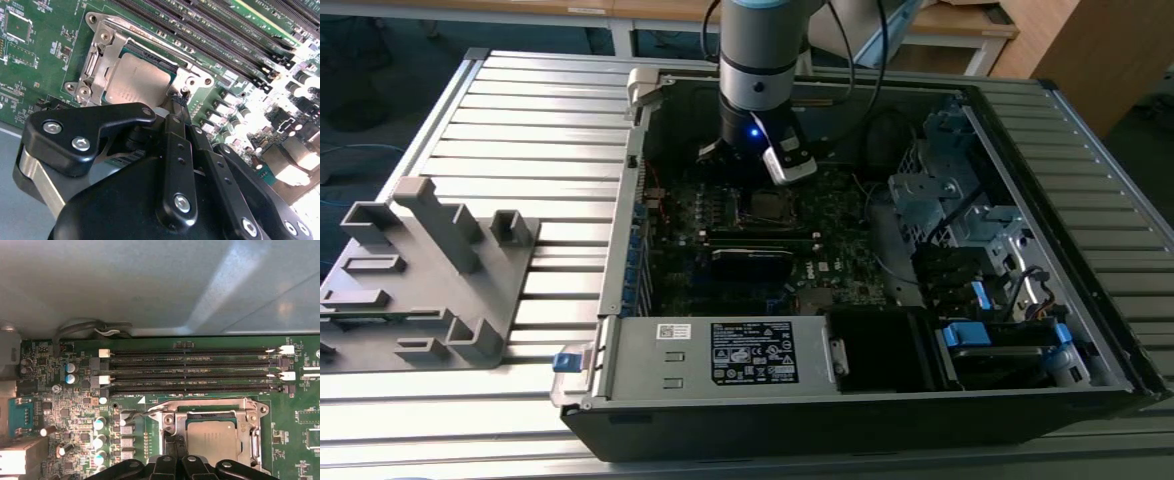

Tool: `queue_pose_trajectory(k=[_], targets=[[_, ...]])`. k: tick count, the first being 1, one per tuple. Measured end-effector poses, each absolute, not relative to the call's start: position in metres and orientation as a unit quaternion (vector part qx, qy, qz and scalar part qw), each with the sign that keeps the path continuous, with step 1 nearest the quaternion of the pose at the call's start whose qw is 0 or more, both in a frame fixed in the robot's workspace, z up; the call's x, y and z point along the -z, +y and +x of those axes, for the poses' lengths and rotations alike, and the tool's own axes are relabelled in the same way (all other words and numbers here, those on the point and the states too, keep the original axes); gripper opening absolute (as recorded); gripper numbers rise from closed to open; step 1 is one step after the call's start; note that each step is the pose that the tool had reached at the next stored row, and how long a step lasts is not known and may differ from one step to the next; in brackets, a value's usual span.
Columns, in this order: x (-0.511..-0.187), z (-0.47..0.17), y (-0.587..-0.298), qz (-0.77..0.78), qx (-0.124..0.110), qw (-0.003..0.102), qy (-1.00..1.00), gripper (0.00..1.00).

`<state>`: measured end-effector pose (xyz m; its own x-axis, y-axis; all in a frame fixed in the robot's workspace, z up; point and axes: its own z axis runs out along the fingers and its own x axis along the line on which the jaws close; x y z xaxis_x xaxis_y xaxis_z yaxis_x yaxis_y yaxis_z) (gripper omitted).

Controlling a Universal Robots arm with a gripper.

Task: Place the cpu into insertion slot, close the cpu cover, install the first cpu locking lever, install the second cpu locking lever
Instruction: 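Close the cpu cover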

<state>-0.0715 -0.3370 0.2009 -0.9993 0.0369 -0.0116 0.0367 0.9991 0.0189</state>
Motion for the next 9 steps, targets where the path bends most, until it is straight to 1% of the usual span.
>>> queue_pose_trajectory(k=[9], targets=[[-0.1986, -0.0718, -0.3370, 0.018, -0.009, 0.006, 1.000, 0.11]])
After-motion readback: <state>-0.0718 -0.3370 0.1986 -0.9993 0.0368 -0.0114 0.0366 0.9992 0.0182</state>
